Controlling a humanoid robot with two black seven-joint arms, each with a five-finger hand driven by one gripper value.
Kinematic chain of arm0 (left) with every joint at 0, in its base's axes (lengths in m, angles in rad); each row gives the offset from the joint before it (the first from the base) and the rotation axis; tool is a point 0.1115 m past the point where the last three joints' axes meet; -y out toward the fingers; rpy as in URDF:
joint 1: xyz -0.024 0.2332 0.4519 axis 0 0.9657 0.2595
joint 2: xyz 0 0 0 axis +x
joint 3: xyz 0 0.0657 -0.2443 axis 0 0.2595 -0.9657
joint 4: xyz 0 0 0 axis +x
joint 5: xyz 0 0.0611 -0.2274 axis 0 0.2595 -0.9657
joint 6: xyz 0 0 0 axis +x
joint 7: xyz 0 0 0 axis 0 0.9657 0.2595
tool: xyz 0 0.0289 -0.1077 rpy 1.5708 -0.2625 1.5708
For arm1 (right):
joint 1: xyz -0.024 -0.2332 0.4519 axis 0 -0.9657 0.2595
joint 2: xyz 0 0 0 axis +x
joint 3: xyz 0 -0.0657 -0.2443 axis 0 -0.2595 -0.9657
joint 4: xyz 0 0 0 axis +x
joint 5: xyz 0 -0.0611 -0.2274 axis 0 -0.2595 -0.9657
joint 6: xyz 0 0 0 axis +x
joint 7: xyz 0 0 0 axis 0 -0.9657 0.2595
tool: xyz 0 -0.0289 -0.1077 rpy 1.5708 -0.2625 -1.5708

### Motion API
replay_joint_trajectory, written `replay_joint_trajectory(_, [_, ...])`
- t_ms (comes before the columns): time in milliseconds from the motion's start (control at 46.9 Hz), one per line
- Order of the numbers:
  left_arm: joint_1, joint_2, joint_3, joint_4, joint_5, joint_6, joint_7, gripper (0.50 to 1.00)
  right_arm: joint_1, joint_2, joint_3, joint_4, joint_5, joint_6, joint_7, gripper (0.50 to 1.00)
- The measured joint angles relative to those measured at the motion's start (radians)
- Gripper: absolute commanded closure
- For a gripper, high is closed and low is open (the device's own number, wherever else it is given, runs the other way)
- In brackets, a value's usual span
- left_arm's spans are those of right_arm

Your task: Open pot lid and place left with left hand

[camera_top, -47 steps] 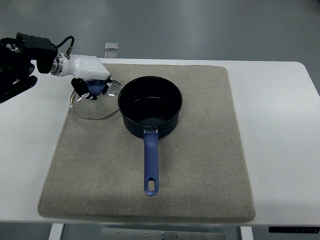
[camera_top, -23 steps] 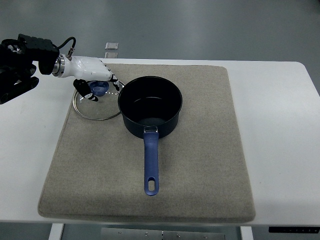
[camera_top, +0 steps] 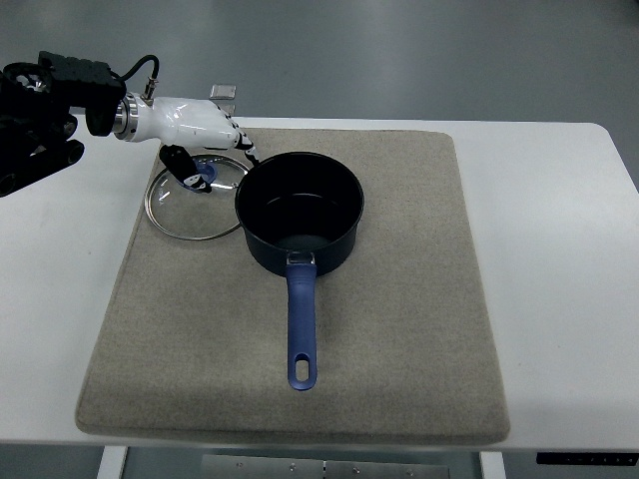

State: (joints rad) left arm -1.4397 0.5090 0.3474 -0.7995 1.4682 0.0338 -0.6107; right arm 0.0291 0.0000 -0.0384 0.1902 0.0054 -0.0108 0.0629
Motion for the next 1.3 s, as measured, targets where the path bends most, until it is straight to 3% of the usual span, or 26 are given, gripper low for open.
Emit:
replay_joint_trajectory(192, [-0.007, 0.009, -0.06, 0.024, -0.073, 0.004, 0.0, 0.652, 0.0, 0.0, 0.0, 0.0, 0.0, 0.0, 0.0, 0.583])
replay_joint_trajectory(811, [0.041, -0.021, -0.136, 0.089, -0.985, 0.054, 0.0, 0.649, 0.0, 0.0, 0.0, 0.0, 0.0, 0.0, 0.0, 0.583])
replay_joint_trajectory(1003, [0.122, -0.075, -0.238, 0.219, -1.402, 0.036, 0.0, 0.649, 0.0, 0.0, 0.0, 0.0, 0.0, 0.0, 0.0, 0.583])
replay_joint_trajectory(1302, [0.175, -0.159, -0.246, 0.395, -1.713, -0.072, 0.0, 0.66, 0.0, 0.0, 0.0, 0.0, -0.001, 0.0, 0.0, 0.583])
